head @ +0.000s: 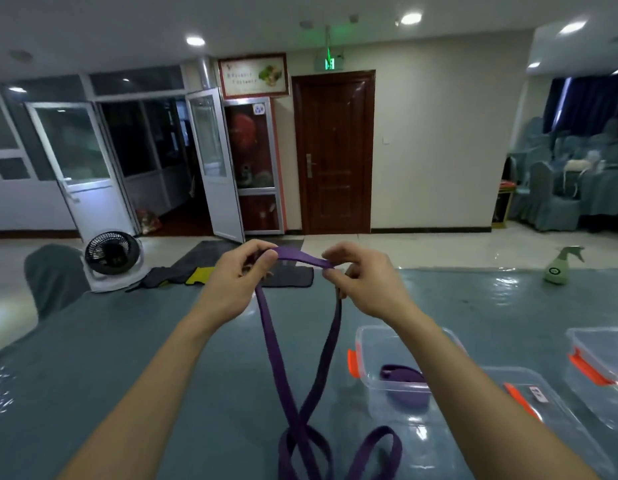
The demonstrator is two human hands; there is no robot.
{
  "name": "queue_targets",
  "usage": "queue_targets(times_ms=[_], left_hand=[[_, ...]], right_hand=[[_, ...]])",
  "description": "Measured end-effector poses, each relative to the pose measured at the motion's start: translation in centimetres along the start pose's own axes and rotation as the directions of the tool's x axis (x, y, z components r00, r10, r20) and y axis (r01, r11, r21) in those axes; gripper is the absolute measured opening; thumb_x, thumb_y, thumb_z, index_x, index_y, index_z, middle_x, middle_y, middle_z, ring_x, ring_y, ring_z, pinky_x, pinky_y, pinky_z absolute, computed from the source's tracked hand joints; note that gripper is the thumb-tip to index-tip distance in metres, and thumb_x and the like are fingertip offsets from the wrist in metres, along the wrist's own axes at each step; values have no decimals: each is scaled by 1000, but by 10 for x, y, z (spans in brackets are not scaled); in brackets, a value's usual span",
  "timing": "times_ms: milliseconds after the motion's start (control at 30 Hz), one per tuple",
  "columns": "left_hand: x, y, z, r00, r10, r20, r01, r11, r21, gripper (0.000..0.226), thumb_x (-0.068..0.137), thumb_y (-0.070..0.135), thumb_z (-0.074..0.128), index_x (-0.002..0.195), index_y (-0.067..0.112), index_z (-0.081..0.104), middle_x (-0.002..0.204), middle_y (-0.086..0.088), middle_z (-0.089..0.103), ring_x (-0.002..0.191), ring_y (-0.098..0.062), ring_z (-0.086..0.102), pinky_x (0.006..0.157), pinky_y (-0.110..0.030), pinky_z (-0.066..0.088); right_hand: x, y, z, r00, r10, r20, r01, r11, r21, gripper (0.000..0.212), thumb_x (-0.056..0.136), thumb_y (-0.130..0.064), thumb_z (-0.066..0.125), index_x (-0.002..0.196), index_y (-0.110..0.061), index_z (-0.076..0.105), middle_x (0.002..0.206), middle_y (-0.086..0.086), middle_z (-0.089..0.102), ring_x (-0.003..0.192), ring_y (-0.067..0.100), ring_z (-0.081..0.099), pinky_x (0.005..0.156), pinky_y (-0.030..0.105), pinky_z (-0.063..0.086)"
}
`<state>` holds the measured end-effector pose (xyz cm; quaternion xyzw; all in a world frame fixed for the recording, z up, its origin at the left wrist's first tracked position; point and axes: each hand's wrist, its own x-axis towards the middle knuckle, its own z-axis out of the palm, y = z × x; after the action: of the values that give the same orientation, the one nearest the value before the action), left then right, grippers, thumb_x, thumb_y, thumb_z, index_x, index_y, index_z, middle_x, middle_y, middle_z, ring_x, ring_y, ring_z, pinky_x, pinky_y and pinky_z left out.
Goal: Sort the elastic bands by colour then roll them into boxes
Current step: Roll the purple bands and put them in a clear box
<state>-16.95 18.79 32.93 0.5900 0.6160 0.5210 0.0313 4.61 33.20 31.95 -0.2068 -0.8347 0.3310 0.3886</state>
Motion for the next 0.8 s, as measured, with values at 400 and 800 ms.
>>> queue_targets(times_ms=[400,800], left_hand=[[32,10,-41,936,-109,334,126,991,-31,54,106,70,48,104,26,79,84,-11,82,74,-24,81,68,-25,61],[37,22,1,928,-134,348,230,941,-249,40,108,53,53,104,16,68,81,-3,69,81,-20,71,88,-38,63]], right_hand=[[26,-37,-31,982,-64,178,62,998,17,19,99,-21,78,111,-36,79,90,-17,78,65,4,62,66,24,54],[55,-73,-71,832,136,538,-220,971,95,22,104,-13,63,121,0,61,101,23,79,88,44,80,76,48,67]])
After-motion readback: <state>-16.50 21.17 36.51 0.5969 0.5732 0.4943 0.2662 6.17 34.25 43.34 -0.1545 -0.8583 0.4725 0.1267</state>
